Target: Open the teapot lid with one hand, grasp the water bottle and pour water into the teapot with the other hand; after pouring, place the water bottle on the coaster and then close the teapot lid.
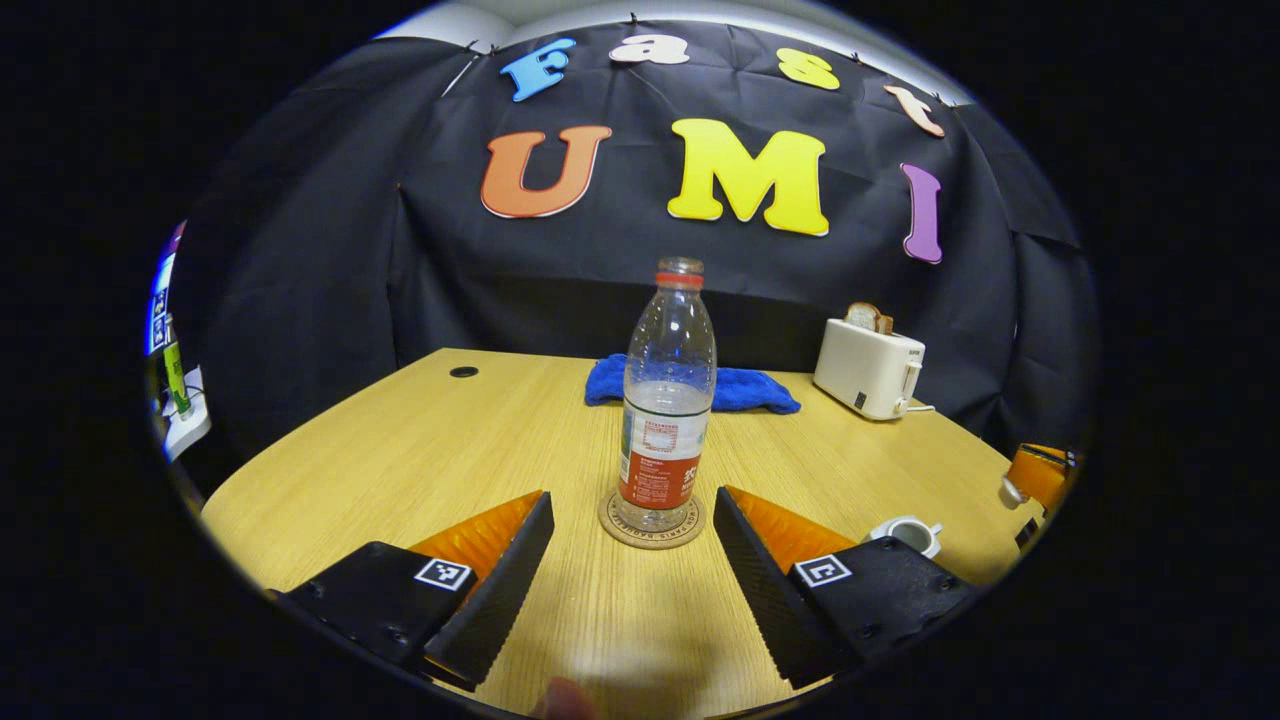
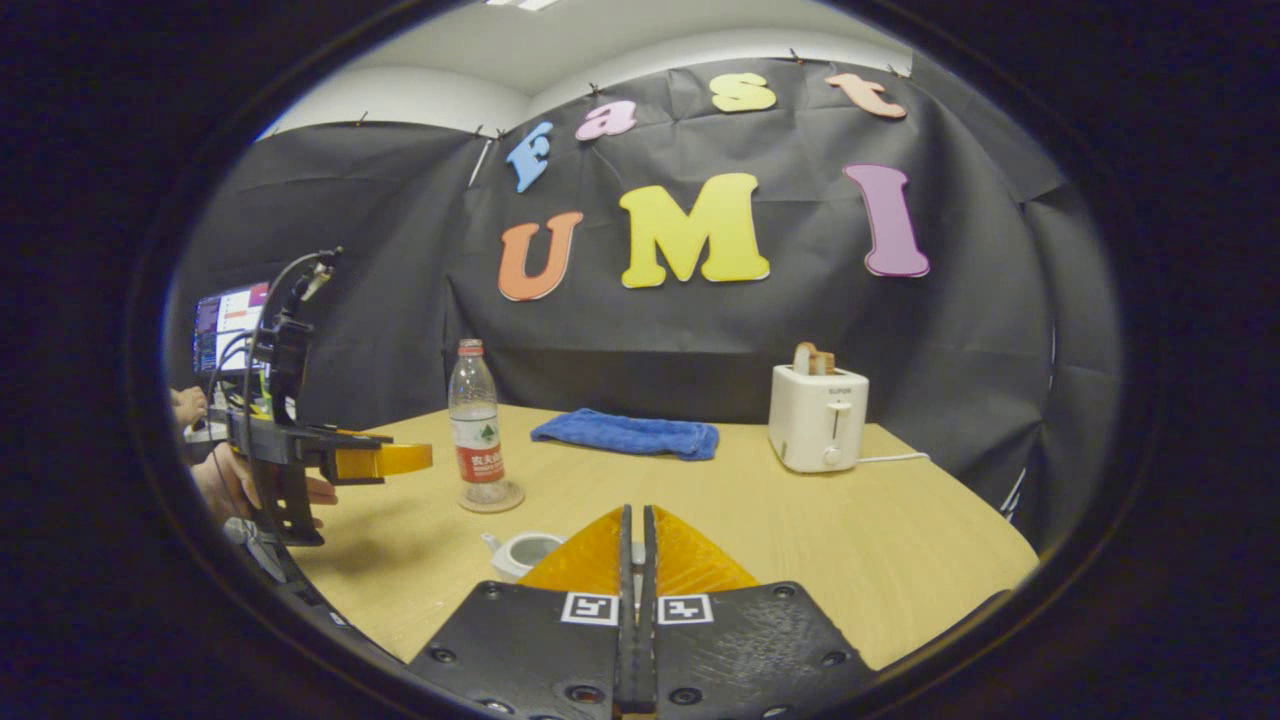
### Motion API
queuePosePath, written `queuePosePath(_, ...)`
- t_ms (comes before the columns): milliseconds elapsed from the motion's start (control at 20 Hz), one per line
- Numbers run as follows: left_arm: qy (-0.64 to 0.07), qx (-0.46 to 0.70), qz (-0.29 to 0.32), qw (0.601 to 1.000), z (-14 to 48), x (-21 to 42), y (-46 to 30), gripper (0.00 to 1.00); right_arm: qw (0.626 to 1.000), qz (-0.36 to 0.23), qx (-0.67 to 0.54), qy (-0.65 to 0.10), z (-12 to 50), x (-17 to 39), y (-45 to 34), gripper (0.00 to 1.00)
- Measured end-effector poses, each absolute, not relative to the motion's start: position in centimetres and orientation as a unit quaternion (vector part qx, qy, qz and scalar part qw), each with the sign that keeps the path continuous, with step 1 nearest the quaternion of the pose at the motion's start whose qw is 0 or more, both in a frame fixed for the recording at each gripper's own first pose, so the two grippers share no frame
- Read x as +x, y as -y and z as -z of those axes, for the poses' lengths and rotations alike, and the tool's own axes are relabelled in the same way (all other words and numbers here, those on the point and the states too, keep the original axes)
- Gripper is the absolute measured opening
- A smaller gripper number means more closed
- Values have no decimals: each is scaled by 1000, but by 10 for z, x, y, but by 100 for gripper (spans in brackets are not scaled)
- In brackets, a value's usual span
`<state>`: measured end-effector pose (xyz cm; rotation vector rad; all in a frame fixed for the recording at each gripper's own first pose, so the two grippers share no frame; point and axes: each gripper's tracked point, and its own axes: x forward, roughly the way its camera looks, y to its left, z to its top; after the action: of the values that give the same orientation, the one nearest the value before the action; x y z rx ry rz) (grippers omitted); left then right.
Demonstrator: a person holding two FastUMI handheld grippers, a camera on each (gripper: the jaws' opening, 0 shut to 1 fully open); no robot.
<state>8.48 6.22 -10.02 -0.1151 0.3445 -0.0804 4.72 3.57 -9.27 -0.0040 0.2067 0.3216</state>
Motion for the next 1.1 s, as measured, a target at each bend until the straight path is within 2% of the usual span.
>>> queuePosePath(300,-112,-30,2,993,58,39,-95,100,975,-204,-2,-88,90,68,-87,0)
queuePosePath(550,-99,-7,-38,994,53,9,-121,100,969,-228,-8,-99,116,80,-115,0)
queuePosePath(1100,-88,-11,-47,995,48,3,-126,100,968,-225,-7,-113,146,84,-116,0)
